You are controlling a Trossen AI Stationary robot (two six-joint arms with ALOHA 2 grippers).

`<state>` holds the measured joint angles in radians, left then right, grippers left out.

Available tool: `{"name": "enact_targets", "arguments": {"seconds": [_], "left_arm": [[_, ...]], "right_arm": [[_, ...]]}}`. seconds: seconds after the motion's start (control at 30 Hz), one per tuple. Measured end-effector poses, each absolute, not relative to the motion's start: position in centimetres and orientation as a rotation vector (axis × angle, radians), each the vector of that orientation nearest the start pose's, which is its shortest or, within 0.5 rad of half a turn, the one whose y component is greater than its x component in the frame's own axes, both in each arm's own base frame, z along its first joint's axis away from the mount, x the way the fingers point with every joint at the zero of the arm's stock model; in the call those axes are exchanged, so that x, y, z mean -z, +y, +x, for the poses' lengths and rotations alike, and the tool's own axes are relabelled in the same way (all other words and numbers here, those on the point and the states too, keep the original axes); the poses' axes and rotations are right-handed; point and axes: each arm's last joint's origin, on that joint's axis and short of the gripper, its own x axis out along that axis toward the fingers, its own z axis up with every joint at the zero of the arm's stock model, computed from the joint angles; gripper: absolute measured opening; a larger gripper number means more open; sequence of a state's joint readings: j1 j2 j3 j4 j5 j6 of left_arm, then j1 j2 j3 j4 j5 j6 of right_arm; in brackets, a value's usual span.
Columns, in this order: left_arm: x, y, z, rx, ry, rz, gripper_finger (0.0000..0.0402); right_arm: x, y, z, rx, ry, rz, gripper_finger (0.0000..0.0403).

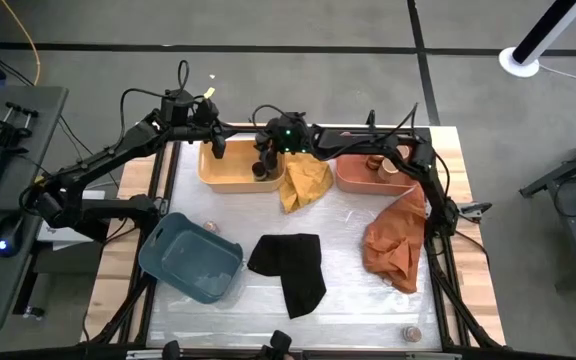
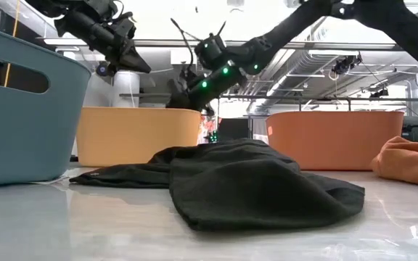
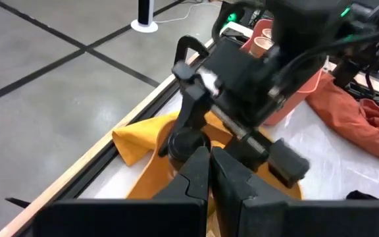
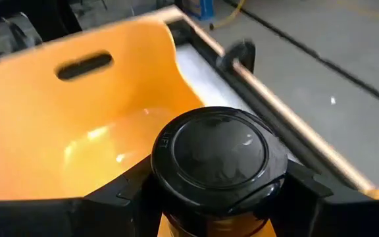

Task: Sort spices by type
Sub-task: Put the black spice bottle into the yellow bin

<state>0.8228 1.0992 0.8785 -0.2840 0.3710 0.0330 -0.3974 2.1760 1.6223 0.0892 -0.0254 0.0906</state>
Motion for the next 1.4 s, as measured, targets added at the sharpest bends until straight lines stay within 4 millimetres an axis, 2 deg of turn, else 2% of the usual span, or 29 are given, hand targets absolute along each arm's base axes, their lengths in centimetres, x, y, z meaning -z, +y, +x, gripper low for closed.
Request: {"name": "enact_targets", "arguments": {"seconds": [0.23, 1.13, 1.4], "left_arm": [[-29.77, 16.54, 16.77, -0.43, 0.433, -0.235, 0.0], [-29.65, 16.66, 16.66, -0.473, 0.454, -0.221, 0.0], [-29.5, 16.61, 16.6, -0.471, 0.476, -0.207, 0.0]], "right_arm": [[-19.26, -19.1, 45.82, 0.398, 0.468, 0.227, 0.0209], [-19.31, -19.15, 45.85, 0.368, 0.454, 0.257, 0.021], [-19.31, -19.16, 45.89, 0.361, 0.453, 0.235, 0.027]]}}
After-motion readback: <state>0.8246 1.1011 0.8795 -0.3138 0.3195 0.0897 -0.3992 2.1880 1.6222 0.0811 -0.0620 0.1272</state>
